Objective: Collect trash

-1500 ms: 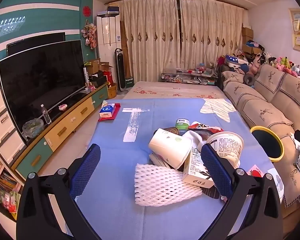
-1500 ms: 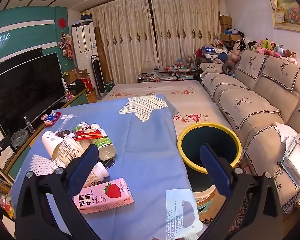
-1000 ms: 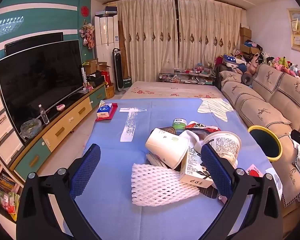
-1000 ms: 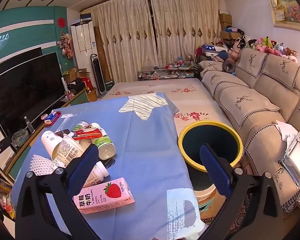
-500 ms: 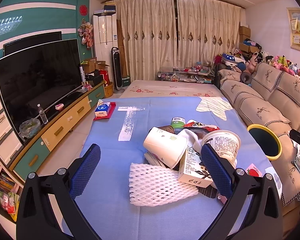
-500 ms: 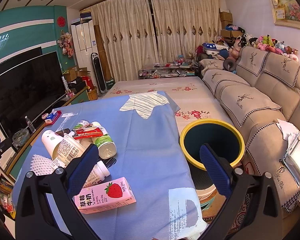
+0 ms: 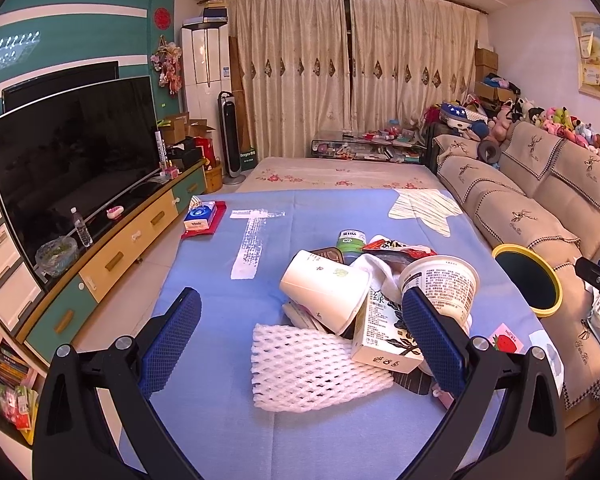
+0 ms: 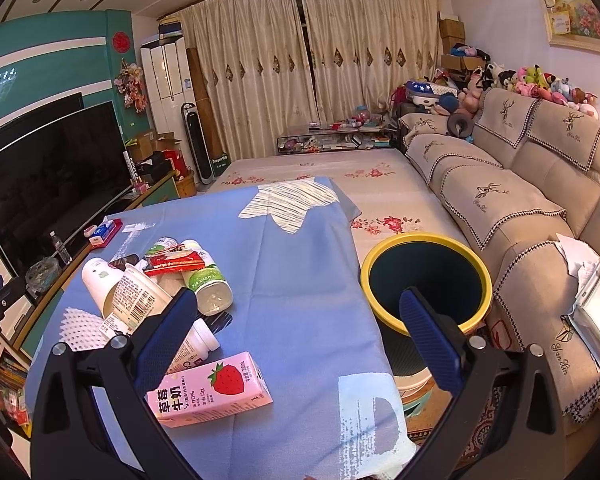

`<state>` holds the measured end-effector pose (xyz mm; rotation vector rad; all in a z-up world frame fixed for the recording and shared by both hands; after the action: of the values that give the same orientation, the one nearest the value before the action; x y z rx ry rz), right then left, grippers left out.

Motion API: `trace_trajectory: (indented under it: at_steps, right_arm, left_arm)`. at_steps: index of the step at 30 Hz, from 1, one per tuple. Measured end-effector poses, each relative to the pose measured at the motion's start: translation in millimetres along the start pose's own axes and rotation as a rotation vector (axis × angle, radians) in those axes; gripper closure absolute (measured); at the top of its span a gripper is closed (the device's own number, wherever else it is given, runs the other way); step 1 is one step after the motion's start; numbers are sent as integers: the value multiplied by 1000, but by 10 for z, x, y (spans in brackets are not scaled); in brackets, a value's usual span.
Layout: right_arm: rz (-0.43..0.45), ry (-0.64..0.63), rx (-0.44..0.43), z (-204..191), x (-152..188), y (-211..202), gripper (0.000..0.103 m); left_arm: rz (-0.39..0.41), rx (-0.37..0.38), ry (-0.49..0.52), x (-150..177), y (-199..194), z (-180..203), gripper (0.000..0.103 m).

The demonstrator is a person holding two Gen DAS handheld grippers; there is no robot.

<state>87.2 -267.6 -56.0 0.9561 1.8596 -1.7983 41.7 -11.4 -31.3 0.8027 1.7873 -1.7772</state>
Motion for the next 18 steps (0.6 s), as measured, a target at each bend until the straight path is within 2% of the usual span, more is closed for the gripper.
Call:
trace_trajectory:
  at_steps: [18]
  right_arm:
    - [-1, 3, 3, 2, 8, 24, 7]
  left_arm:
    - [-5, 2, 3, 9, 29, 19, 4]
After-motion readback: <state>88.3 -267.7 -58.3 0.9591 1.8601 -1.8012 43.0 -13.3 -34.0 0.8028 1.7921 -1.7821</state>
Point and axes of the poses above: each gripper's, at about its wrist camera, not at the fingertips, and y roughly the way its jaws point, z to its right, x to its underside, the point moved 4 cm from there along y, roughly the way its jaws point, and after that the axes turned 13 degrees about -z, right-handed, at the moved point
